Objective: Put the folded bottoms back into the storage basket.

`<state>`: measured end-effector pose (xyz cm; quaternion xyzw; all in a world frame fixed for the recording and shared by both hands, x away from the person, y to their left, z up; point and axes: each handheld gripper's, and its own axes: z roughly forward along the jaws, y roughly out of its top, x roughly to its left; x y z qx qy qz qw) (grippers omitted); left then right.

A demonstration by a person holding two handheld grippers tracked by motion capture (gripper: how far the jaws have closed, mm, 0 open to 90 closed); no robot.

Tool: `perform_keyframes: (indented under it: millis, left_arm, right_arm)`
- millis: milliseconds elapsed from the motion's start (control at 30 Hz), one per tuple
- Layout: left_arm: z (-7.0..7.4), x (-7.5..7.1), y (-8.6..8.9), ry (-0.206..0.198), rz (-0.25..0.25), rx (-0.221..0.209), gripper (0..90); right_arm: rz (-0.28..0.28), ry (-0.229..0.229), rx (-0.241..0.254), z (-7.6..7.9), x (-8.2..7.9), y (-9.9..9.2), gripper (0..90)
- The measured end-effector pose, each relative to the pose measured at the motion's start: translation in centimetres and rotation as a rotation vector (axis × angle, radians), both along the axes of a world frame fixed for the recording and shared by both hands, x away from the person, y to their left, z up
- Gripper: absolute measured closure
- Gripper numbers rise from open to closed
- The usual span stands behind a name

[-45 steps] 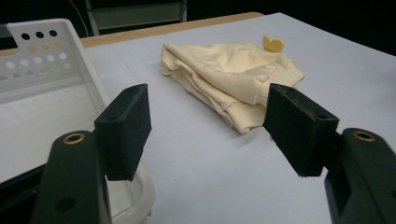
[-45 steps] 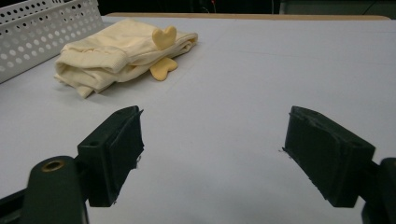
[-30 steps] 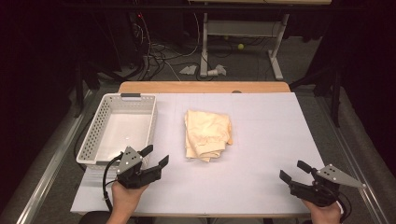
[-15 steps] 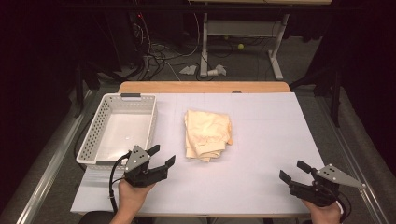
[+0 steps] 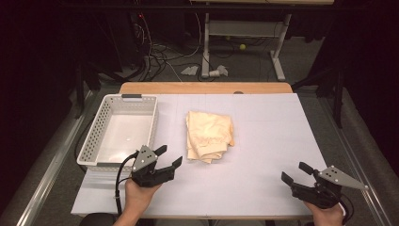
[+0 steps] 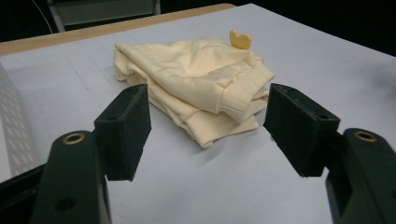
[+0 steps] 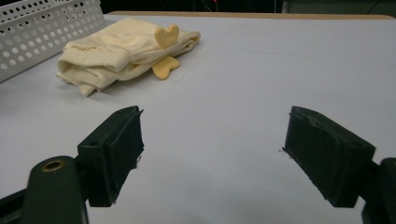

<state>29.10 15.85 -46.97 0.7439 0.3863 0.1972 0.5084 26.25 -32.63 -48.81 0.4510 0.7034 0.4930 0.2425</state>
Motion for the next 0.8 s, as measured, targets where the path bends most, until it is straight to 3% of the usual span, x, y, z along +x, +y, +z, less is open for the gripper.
perform_keyframes:
  millis: [100,400,800]
  left_arm:
    - [0.2,0.2,-0.2,0.005,-0.005,-0.02,30.2]
    - [0.5,1.0,-1.4,0.02,-0.022,-0.02,30.2]
    - [0.7,3.1,-2.8,0.092,-0.027,-0.007,26.3]
  right_arm:
    - [-0.002,0.002,-0.002,0.0,0.0,0.0,19.8]
    - [0.0,-0.001,0.002,0.0,-0.1,-0.1,19.8]
    - [0.009,-0.004,0.004,0.0,-0.1,-0.1,19.8]
